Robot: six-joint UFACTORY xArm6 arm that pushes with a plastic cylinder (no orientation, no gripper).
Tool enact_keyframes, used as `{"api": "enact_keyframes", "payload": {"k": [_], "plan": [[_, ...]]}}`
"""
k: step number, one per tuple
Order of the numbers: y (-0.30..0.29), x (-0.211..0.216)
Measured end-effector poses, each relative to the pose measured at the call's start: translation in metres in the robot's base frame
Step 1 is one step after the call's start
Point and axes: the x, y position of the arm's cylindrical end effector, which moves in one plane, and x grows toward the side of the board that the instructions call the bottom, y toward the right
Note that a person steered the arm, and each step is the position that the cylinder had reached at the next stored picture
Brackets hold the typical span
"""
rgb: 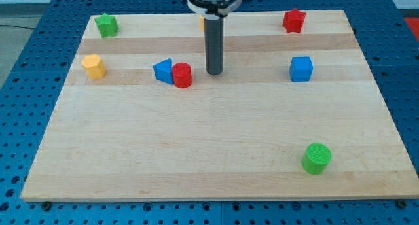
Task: Place the red circle below the blue triangle
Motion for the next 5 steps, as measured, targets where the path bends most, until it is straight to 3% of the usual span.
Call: {"api": "enact_keyframes", "payload": {"k": [1,3,4,5], "plan": [[-0.024,-0.005],[-0.046,0.050],[-0.005,0.022],[-0.050,0.019]]}}
